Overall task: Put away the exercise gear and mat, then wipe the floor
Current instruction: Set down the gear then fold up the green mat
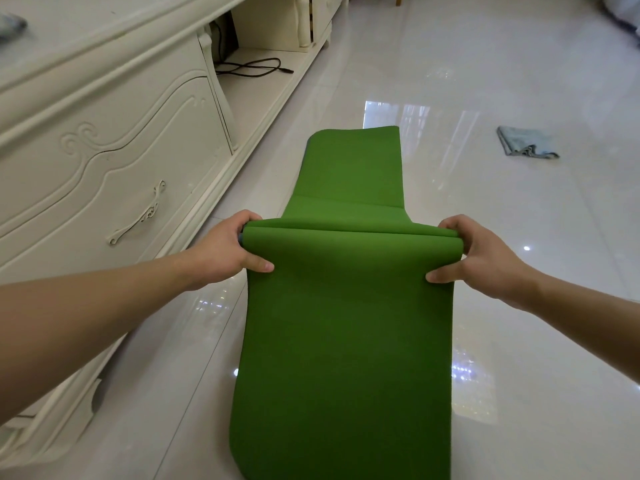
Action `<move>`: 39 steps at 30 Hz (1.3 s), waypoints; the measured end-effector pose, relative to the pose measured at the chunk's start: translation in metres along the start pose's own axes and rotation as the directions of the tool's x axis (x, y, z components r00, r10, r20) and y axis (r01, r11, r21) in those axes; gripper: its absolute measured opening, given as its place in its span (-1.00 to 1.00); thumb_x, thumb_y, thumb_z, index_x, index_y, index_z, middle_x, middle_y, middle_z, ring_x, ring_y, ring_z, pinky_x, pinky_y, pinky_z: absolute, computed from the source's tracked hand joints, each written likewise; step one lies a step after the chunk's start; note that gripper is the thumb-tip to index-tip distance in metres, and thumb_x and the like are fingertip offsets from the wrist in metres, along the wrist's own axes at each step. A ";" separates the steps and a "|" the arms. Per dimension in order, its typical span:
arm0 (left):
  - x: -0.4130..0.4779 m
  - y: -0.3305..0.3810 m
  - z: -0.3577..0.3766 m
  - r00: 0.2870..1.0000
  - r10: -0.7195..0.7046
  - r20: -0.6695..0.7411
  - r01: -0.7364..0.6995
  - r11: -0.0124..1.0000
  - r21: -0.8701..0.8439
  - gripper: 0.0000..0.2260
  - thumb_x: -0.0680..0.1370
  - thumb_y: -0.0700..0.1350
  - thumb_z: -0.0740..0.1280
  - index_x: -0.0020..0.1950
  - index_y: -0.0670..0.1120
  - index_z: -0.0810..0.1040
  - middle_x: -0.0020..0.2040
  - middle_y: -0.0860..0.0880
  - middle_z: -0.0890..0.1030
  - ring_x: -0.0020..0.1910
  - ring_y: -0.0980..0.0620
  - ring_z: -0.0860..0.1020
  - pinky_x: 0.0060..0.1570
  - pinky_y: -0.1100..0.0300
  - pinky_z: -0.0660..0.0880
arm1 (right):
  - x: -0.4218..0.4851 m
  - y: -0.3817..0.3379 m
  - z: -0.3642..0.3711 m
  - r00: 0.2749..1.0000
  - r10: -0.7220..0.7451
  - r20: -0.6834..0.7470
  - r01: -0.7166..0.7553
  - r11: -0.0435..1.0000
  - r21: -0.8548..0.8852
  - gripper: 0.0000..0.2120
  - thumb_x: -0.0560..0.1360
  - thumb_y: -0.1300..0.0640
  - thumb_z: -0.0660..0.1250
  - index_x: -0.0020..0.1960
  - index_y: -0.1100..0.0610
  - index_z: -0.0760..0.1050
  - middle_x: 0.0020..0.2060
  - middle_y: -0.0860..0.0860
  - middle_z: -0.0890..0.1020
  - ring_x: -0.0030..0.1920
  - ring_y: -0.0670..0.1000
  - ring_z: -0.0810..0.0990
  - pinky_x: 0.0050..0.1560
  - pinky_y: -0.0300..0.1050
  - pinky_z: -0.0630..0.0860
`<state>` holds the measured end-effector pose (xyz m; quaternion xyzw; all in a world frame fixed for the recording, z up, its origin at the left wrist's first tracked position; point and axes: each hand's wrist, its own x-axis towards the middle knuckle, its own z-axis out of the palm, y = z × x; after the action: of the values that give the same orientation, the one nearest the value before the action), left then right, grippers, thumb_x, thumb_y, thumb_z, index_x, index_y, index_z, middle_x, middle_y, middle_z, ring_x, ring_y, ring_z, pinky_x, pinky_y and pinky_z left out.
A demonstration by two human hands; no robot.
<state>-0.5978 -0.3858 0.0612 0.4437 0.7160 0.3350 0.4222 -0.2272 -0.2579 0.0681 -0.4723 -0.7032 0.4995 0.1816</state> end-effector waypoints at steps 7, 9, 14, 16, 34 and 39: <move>-0.004 -0.001 -0.004 1.000 -0.011 0.023 0.014 0.993 -0.121 -0.42 0.19 -0.33 0.60 0.15 -0.10 0.50 0.03 -0.15 0.65 0.05 -0.12 0.64 -0.05 0.10 0.56 | -0.001 -0.003 -0.004 0.998 0.027 0.055 -0.033 0.994 0.103 -0.46 0.19 0.43 0.57 0.04 0.14 0.42 -0.17 0.11 0.62 -0.16 0.05 0.62 -0.16 0.02 0.51; -0.006 0.001 -0.005 0.999 -0.011 0.038 0.016 0.988 -0.151 -0.42 0.17 -0.26 0.56 0.16 -0.10 0.50 0.03 -0.14 0.66 0.03 -0.12 0.66 -0.04 0.06 0.60 | -0.002 -0.005 -0.004 0.997 0.034 0.069 -0.044 0.988 0.146 -0.42 0.11 0.38 0.58 0.04 0.16 0.42 -0.17 0.11 0.62 -0.17 0.04 0.63 -0.13 0.02 0.52; -0.008 0.003 -0.007 0.997 -0.030 0.077 0.043 0.985 -0.167 -0.43 0.20 -0.25 0.54 0.18 -0.08 0.49 0.03 -0.12 0.67 0.00 -0.12 0.68 -0.02 -0.09 0.62 | -0.004 -0.008 -0.003 0.996 0.027 0.083 -0.042 0.981 0.188 -0.42 0.09 0.36 0.54 0.05 0.20 0.41 -0.20 0.07 0.61 -0.20 0.00 0.62 -0.18 -0.05 0.52; -0.008 0.002 -0.006 0.998 -0.032 0.061 0.042 0.985 -0.166 -0.40 0.21 -0.24 0.54 0.21 -0.07 0.48 0.06 -0.12 0.66 0.01 -0.11 0.67 -0.03 -0.05 0.63 | -0.002 -0.008 -0.001 0.997 0.026 0.073 -0.040 0.981 0.192 -0.45 0.17 0.45 0.55 0.07 0.19 0.42 -0.17 0.08 0.62 -0.17 0.01 0.63 -0.14 -0.05 0.54; 0.012 -0.029 0.015 0.994 -0.110 -0.007 0.104 0.961 -0.255 -0.39 0.45 -0.28 0.50 0.42 0.00 0.34 0.19 -0.13 0.58 0.09 -0.08 0.64 0.05 0.02 0.60 | -0.002 0.040 0.027 0.982 0.126 0.143 -0.149 0.975 0.163 -0.12 0.34 0.29 0.55 0.45 -0.18 0.16 0.21 -0.11 0.56 0.11 -0.11 0.61 0.07 -0.09 0.57; 0.008 -0.050 0.018 0.981 -0.169 0.094 0.186 0.960 -0.210 -0.10 0.26 -0.20 0.63 0.48 0.11 0.24 0.24 -0.07 0.58 0.18 -0.07 0.60 0.17 -0.06 0.57 | 0.005 0.044 0.033 0.985 0.128 0.120 -0.147 0.975 0.166 -0.13 0.36 0.29 0.53 0.47 -0.18 0.15 0.20 -0.10 0.54 0.08 -0.08 0.63 0.01 -0.12 0.58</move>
<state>-0.6010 -0.3952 0.0085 0.3411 0.6955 0.3552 0.5232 -0.2323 -0.2693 0.0144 -0.4742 -0.6313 0.5955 0.1487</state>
